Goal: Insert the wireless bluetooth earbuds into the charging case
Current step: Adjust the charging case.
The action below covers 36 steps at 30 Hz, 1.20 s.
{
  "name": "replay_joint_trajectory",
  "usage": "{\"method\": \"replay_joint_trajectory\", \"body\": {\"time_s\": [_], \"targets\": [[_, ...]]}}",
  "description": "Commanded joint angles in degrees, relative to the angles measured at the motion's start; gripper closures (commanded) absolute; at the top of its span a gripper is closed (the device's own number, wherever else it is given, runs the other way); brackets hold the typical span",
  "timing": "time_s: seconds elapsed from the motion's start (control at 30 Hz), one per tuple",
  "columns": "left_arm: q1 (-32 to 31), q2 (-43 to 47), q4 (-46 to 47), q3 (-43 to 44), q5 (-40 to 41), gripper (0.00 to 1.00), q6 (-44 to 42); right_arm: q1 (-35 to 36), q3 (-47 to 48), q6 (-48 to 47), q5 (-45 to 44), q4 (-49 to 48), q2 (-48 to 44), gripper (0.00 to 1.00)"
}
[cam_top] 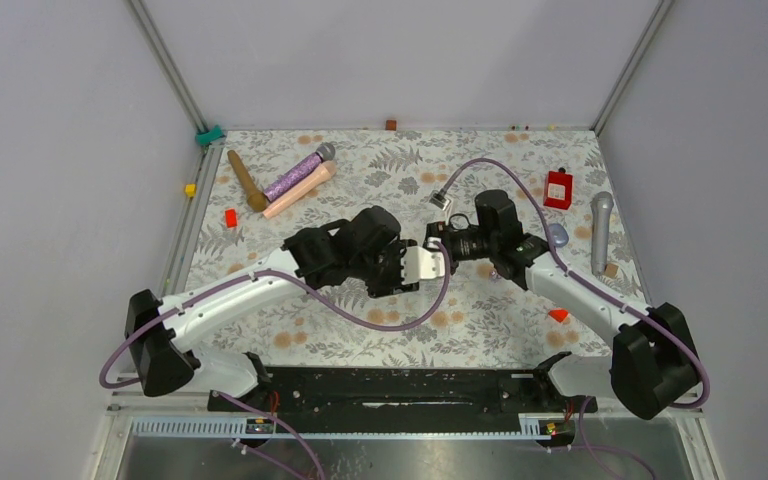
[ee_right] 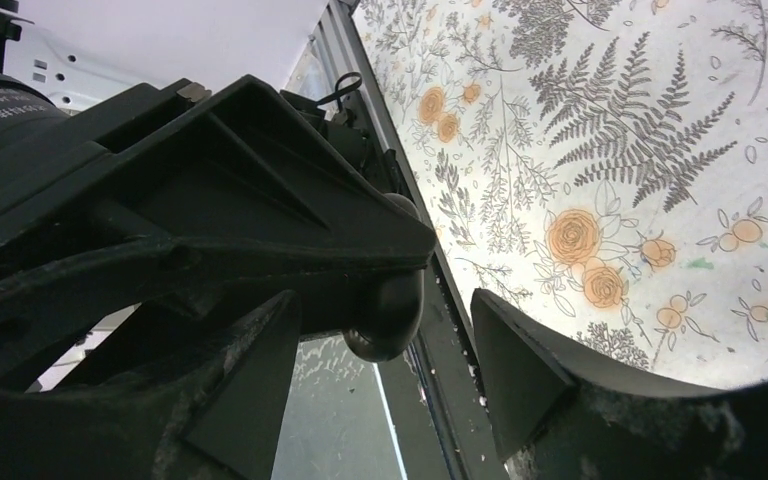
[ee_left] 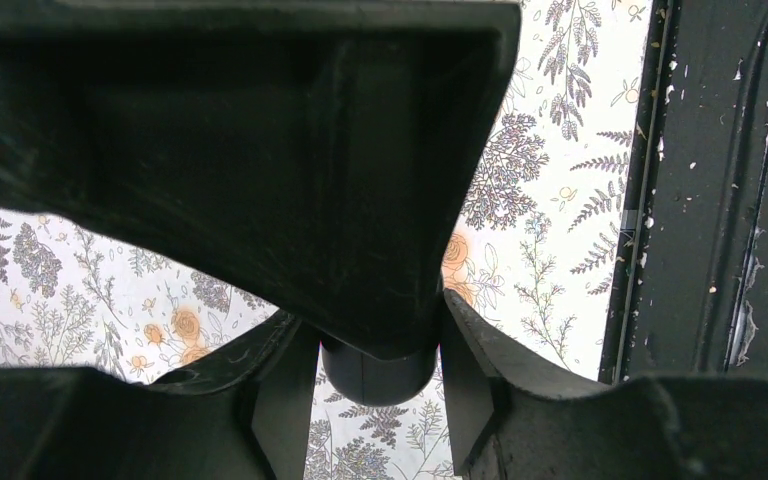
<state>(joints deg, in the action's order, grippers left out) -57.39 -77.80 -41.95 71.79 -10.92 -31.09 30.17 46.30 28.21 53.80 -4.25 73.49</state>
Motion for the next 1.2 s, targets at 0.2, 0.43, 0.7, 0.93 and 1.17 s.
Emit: {"method": "replay_joint_trajectory", "body": {"time_s": [0.2,0.43,0.7,0.93,1.17], "targets": [[-0.4,-0.1,1.4,3.3,-0.3,0.95,1.0,1.6,-0.4,1.5,1.5,-4.8,0.6,0.53],[-0.4,0.4,1.4,2.8,0.2,0.78,1.0,1.6,-0.3,-0.9,1.0,-3.4,-1.2,0.81],[0.2,4.6,3.1,1.1,2.8,0.01,1.3,1.4,2.7,-10.9,-0.8,6.8,-4.3,0.87],[12.9,13.3,4.3,1.3,-8.0,0.01,5.0,-0.3,7.7,-22.6,-3.3,16.8,-9.4,0.91],[21.5,18.4,4.6,2.2,-18.0,0.01,6.6,-0.3,14.8,-34.5,-11.4,25.8,-17.8,0.92]]}}
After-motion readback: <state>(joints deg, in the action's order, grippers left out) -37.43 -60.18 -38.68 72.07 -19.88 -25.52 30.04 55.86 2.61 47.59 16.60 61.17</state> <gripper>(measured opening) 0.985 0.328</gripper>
